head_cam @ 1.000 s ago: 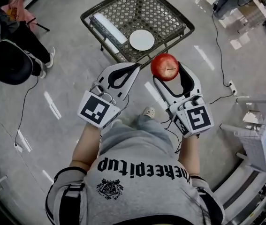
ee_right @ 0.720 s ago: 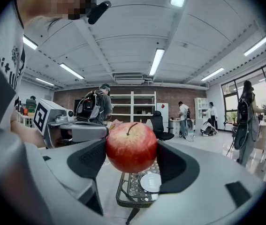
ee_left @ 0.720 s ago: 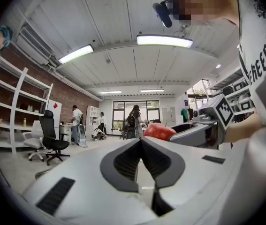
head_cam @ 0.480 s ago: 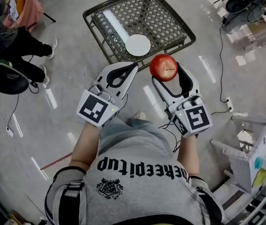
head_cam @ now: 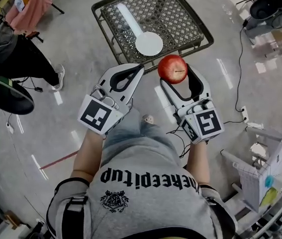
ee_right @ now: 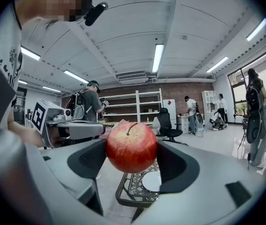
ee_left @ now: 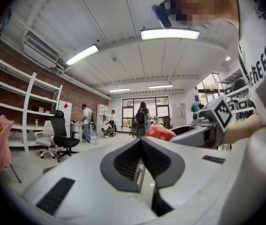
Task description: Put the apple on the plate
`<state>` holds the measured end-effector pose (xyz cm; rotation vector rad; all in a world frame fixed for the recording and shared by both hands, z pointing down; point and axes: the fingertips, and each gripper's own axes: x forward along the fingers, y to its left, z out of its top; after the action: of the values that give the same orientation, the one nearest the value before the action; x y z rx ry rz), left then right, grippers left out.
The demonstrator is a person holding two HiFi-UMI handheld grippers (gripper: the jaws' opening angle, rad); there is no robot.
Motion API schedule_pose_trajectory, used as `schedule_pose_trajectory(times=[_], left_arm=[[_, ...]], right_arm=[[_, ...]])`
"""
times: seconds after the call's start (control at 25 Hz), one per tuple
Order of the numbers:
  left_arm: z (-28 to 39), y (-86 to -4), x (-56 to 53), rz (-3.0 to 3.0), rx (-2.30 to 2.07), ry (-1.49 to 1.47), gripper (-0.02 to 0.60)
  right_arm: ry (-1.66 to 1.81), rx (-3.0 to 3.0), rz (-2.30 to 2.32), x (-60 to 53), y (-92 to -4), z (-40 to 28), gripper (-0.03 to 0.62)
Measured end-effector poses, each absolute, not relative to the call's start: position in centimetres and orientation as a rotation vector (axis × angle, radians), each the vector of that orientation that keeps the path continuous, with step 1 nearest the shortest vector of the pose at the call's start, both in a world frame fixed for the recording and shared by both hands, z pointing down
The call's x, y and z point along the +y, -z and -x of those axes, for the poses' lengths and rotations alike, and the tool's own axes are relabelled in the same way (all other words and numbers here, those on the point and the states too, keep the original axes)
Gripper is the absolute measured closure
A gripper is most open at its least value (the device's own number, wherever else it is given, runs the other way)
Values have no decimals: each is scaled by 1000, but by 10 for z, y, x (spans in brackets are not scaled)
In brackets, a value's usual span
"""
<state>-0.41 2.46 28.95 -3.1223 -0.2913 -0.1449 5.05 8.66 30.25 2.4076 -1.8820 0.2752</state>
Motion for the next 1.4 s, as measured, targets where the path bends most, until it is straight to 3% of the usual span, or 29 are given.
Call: schedule_pose_trajectory(times=[1.4], left_arm=[[-81,-301,-81,3120,-398,231,558]], right_arm=[[-310,-1801,-2456,-27,-307,-138,232]])
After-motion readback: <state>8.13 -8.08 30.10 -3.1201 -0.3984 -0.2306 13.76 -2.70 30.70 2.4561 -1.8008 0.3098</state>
